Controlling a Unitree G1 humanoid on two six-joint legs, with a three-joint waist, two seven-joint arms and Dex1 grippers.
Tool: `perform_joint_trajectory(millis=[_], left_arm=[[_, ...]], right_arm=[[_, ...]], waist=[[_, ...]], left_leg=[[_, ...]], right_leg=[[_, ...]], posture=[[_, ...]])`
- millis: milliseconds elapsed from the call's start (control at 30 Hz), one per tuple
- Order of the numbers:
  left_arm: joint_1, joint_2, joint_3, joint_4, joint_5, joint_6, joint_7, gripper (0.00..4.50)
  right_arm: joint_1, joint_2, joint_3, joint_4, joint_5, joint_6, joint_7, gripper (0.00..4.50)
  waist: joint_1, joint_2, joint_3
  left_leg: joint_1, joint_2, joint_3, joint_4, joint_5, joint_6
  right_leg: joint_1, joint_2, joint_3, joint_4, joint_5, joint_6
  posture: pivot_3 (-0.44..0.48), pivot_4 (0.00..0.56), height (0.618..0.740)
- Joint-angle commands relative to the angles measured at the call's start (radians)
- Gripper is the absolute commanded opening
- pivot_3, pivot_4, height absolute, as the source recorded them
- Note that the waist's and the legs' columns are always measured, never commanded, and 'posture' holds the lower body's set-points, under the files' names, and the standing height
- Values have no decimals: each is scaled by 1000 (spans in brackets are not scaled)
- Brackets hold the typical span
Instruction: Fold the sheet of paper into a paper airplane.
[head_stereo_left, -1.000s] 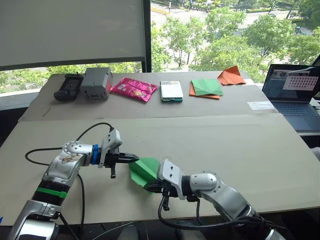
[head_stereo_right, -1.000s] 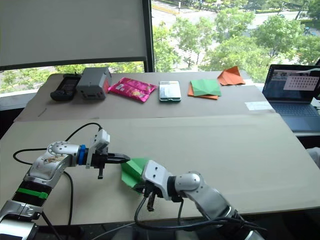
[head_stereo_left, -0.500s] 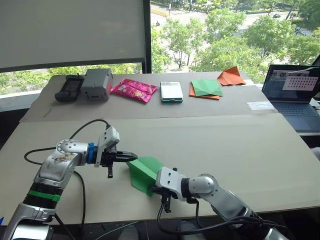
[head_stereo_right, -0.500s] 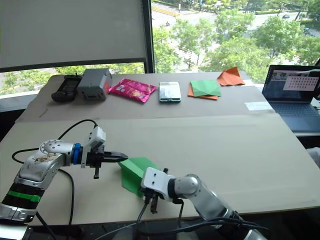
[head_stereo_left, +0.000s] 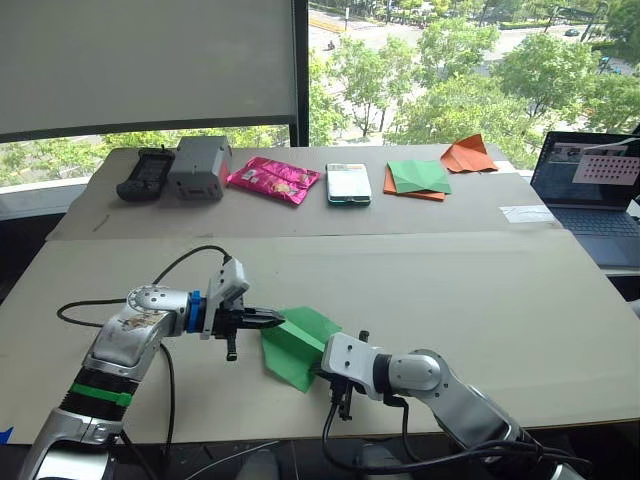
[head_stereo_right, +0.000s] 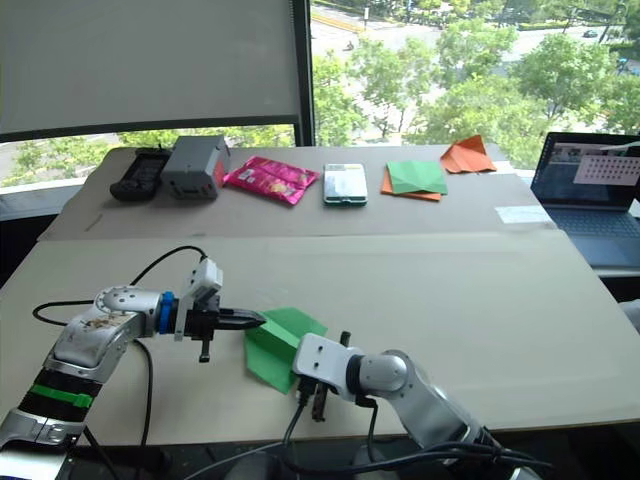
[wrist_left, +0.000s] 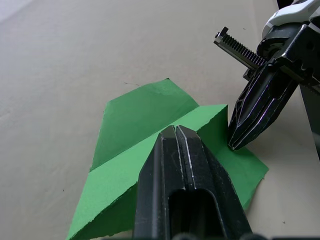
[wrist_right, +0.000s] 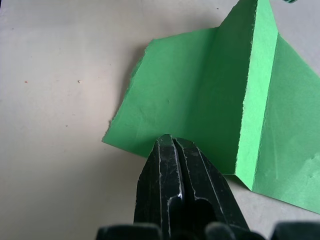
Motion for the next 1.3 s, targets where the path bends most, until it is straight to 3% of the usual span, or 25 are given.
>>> perform_joint_trajectory(millis=[33,467,767,1300], left_arm=[[-20,-9,-6,19,17,-36,-3,0],[21,15,4,-10,19,-42,-24,0],[38,16,-4,-27,18,-37,-35,0],[20,35,-29,21,52,-57,-70,0]], right_arm=[[-2,-6,10,-19,-14,-9,18,15],[-114,32,14,-68,16,-29,122,15],[-56,56,40,58,11,-1,120,15],[-5,79,27,76,34,56,77,15]], waist=[[-2,0,0],[-12,-1,1],[-15,-1,1],[-24,0,0]], left_leg=[[0,0,0,0,0,0],[-1,0,0,0,0,0],[-1,0,0,0,0,0],[0,0,0,-1,0,0]], right_leg=[[0,0,0,0,0,0],[0,0,0,1,0,0],[0,0,0,1,0,0],[0,0,0,1,0,0]], posture=[[0,150,740],[0,150,740],[0,150,740],[0,150,740]])
